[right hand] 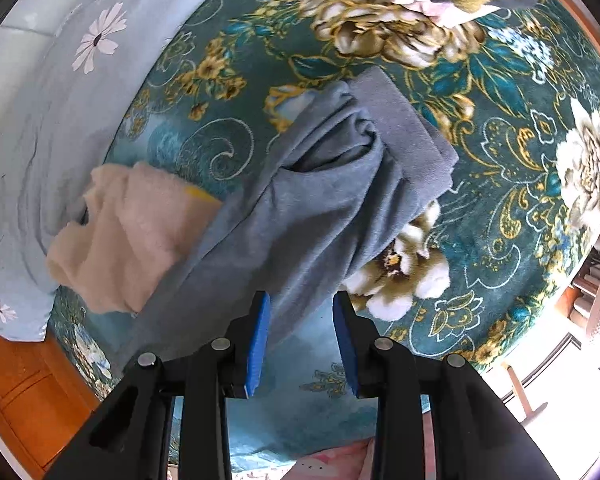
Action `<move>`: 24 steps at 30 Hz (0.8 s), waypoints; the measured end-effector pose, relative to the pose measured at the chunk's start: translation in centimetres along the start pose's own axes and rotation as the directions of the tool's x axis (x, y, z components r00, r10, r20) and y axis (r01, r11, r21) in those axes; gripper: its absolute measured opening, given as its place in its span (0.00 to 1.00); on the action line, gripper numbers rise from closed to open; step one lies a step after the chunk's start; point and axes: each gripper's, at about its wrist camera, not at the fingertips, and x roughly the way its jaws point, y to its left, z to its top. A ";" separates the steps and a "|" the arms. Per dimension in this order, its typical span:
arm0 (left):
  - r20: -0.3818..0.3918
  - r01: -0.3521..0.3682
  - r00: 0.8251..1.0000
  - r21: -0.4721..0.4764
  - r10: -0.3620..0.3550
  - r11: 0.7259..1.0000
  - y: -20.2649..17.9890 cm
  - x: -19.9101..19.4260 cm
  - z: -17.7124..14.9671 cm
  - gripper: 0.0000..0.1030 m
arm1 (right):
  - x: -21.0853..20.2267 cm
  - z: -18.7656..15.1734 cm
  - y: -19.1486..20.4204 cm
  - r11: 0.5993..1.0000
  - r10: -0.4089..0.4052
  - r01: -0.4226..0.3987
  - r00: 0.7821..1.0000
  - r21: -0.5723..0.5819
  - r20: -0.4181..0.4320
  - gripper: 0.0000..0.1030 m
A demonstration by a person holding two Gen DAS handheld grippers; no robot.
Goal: Fold clothes
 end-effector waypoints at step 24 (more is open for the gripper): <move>0.157 0.349 0.931 -0.113 -0.330 0.930 0.1 -12.4 -3.9 0.14 | -1.1 -0.8 -2.2 0.995 0.083 -0.085 0.996 0.053 0.035 0.32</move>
